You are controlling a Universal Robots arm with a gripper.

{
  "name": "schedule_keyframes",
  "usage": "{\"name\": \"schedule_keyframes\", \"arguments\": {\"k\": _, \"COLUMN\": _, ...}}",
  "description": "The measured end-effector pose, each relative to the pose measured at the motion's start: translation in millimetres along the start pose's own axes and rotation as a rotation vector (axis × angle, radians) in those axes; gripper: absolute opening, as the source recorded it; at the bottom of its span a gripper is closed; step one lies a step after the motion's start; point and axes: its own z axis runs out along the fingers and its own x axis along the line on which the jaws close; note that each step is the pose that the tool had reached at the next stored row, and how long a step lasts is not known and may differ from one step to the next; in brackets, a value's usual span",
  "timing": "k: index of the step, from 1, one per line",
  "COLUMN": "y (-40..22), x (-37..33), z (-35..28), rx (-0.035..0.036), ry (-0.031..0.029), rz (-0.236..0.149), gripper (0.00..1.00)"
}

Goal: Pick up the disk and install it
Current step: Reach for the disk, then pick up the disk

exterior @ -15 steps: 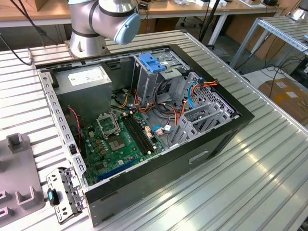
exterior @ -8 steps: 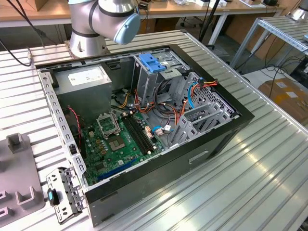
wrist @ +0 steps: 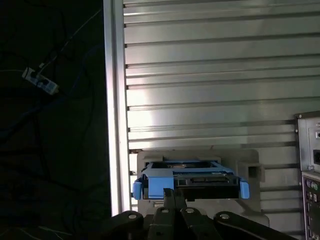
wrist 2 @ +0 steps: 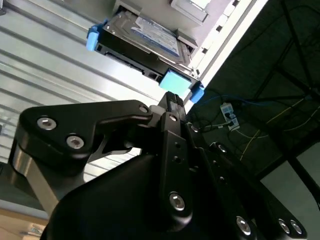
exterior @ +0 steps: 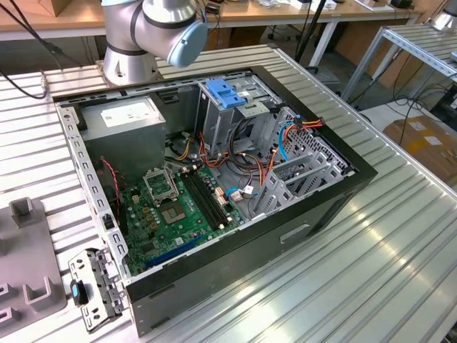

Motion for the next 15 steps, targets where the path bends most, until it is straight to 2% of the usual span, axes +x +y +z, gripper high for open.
{"name": "schedule_keyframes", "arguments": {"k": 15, "y": -0.1, "x": 0.7, "z": 0.1, "rx": -0.0001, "ry": -0.0001, "rz": 0.0, "gripper": 0.11}}
